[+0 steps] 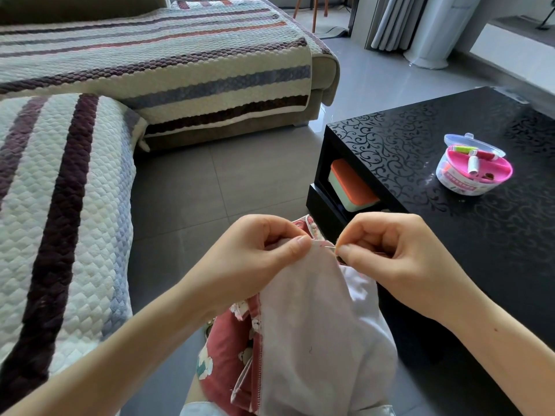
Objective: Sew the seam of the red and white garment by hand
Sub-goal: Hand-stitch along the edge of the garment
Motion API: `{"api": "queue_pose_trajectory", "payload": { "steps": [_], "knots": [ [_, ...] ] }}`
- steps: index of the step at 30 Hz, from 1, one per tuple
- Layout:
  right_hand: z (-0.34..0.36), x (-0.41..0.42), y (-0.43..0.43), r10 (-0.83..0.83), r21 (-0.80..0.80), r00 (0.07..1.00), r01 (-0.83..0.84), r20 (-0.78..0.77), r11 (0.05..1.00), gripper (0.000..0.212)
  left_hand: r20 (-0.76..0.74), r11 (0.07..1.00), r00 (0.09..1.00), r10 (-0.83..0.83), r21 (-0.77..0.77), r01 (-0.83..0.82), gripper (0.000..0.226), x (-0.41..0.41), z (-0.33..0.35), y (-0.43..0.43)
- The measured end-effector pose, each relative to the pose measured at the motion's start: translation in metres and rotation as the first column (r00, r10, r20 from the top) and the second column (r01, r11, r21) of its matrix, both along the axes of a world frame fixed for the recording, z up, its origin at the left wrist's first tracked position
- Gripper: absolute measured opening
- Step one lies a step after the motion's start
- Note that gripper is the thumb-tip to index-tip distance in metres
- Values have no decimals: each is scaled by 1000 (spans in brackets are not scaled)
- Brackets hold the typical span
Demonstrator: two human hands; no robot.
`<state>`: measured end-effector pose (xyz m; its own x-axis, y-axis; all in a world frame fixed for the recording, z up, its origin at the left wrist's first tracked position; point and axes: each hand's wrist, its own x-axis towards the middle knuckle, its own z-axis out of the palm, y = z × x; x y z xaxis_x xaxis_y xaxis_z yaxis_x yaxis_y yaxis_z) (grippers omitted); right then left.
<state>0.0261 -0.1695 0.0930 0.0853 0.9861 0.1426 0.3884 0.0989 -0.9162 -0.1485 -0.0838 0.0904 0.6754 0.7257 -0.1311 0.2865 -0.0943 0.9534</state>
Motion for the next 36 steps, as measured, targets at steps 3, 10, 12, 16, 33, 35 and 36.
{"api": "queue_pose_trajectory", "payload": {
  "steps": [3, 10, 12, 16, 33, 35, 36],
  "knots": [
    [0, 2, 0, 16, -56, 982, -27, -188, 998, 9, 50, 994, 998, -22, -101, 27, 15, -1, 2, -1],
    [-4, 5, 1, 25, -178, 893, -116, -449, 977, 13, 172, 945, 985, -33, -315, 86, 26, -2, 1, -1],
    [-3, 5, 2, 34, -191, 879, -141, -476, 971, 14, 181, 936, 983, -29, -341, 90, 24, -2, 2, -1],
    [-5, 5, 3, 48, -196, 878, -159, -476, 968, 17, 179, 928, 983, -27, -362, 91, 21, -2, 2, -1],
    [-20, 15, 3, 82, -156, 954, -131, -288, 979, 14, 142, 937, 989, 42, -349, 10, 19, 3, 1, -5],
    [-22, 8, 4, 72, -113, 950, -111, -305, 987, 13, 145, 943, 989, 38, -333, 13, 20, 7, 1, -5],
    [-22, 5, 4, 64, -83, 947, -95, -316, 992, 12, 144, 947, 989, 34, -320, 14, 20, 8, 1, -4]
  ]
}}
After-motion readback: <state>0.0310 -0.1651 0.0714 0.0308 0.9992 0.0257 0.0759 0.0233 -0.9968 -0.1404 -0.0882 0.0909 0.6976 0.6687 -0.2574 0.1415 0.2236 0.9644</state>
